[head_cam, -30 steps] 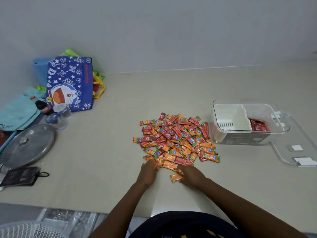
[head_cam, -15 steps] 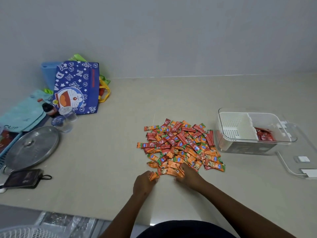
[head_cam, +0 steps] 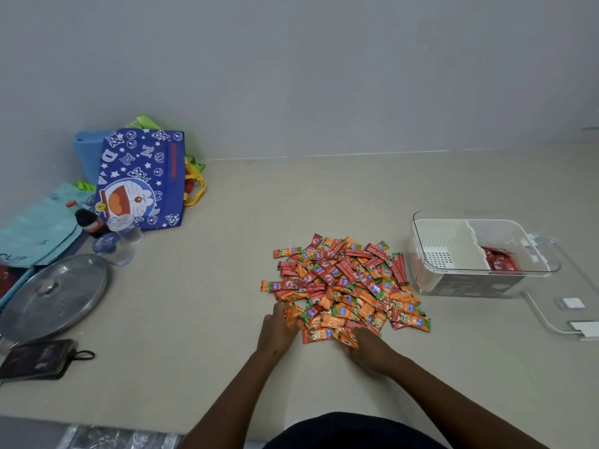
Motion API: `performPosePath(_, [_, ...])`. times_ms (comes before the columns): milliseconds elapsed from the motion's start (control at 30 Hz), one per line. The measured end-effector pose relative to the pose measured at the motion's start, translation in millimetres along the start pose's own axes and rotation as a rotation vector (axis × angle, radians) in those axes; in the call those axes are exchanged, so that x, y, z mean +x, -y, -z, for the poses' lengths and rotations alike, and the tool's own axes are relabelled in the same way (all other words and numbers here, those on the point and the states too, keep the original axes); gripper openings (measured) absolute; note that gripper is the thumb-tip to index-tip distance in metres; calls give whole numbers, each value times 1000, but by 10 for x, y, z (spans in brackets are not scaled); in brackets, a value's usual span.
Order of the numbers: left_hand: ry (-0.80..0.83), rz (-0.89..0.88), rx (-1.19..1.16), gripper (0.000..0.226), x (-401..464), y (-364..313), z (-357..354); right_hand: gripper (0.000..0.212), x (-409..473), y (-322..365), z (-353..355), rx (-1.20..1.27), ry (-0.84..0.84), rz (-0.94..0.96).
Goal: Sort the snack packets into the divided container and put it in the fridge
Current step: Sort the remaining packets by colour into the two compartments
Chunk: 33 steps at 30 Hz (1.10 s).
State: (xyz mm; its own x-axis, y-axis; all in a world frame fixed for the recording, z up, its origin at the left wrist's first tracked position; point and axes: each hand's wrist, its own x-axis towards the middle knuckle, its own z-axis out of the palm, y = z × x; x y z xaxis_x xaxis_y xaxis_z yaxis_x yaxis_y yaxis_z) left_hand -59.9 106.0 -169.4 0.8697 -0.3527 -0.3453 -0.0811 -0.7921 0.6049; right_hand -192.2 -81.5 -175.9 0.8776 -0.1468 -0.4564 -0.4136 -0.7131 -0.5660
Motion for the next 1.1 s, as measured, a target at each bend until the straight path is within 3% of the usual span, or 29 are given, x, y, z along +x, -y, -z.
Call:
performPosePath(100, [54, -67, 187, 44, 84, 101, -24, 22, -60, 76, 144, 209, -9, -31])
performPosePath(167, [54, -94, 234, 32, 151, 189, -38, 27, -70, 129, 210, 343, -33, -82])
performPosePath(267, [8, -105, 253, 37, 228, 224, -47, 35, -49, 234, 268, 397, -100, -108])
performPosePath(400, [-65, -146, 167, 34, 140, 47, 32, 51, 90, 297, 261, 258, -182, -127])
performPosePath(500, [-40, -153, -37, 28, 123, 29, 76, 64, 220, 282, 159, 183, -217, -182])
performPosePath(600, [7, -102, -235, 29, 132, 52, 129, 59, 297, 300, 78, 33, -219, -181])
performPosePath(767, [68, -1, -274, 35, 121, 26, 164, 38, 420, 249, 7, -69, -177, -154])
performPosePath(900, [124, -20, -333, 43, 74, -18, 120, 16, 375, 254, 129, 364, -176, -186])
performPosePath(967, [166, -16, -351, 52, 50, -91, 52, 21, 259, 229, 228, 647, -177, -225])
performPosePath(1100, [231, -88, 11, 62, 36, -163, -165, 22, 26, 149, 359, 1045, -149, -280])
